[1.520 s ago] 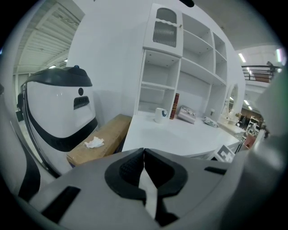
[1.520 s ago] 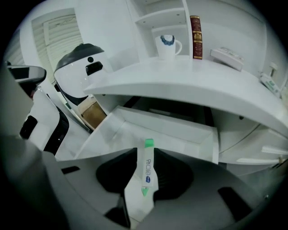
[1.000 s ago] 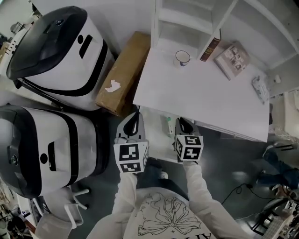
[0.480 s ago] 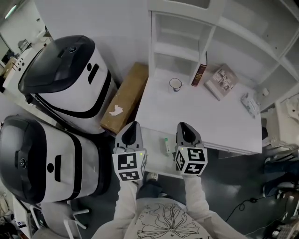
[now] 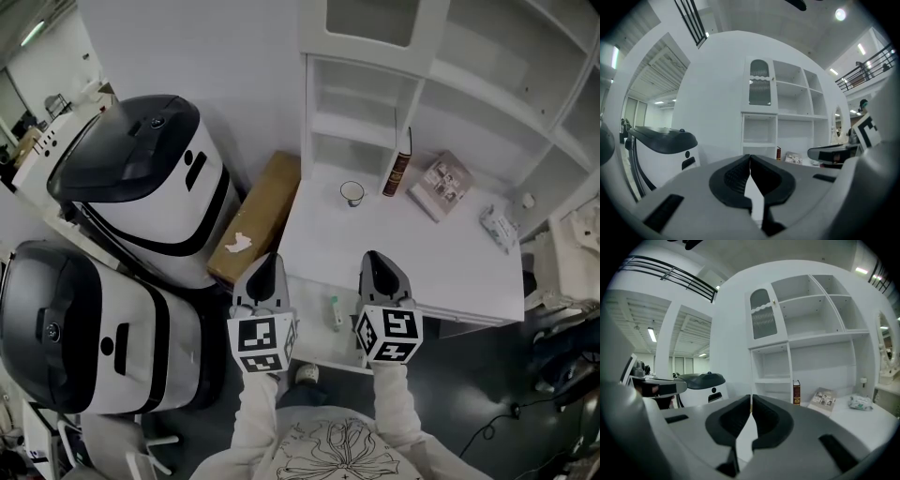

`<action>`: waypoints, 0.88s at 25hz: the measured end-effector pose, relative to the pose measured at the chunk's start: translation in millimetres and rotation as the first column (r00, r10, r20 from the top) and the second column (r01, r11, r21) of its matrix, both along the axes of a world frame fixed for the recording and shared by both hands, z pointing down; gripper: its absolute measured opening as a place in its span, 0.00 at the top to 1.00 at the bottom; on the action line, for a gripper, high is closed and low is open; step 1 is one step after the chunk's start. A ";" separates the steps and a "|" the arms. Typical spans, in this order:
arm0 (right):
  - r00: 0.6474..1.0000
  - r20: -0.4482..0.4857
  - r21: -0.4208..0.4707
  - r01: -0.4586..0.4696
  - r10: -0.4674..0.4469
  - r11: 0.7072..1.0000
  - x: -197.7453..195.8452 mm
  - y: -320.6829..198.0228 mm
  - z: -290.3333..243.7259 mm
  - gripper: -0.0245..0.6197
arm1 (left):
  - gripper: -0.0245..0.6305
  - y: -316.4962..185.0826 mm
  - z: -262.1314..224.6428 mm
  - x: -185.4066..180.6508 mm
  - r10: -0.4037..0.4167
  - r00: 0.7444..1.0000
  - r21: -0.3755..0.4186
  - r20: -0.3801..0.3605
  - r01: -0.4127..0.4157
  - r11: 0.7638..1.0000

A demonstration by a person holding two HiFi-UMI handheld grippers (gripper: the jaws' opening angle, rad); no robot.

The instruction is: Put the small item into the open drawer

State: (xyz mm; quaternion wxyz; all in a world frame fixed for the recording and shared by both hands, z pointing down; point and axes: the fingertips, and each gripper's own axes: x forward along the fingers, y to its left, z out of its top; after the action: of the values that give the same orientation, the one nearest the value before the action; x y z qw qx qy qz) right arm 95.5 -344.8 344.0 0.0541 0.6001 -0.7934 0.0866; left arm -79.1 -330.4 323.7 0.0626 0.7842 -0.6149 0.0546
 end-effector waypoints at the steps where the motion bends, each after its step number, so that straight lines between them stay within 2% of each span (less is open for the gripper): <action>1: 1.000 0.001 0.004 -0.001 0.001 1.000 0.6 0.1 -1.6 0.94 | 0.95 0.1 -1.5 0.7 0.001 1.000 0.002 0.000 -0.001 1.000; 22: 1.000 0.001 0.011 -0.002 0.002 1.000 -6.1 3.5 -5.1 0.95 | 0.95 4.7 -4.9 -4.6 -0.002 1.000 0.007 -0.013 0.002 1.000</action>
State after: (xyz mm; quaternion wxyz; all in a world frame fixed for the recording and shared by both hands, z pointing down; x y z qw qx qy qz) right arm 89.5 -341.3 338.9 0.0502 0.6013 -0.7932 0.0824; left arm -83.7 -325.8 318.8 0.0638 0.7840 -0.6156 0.0473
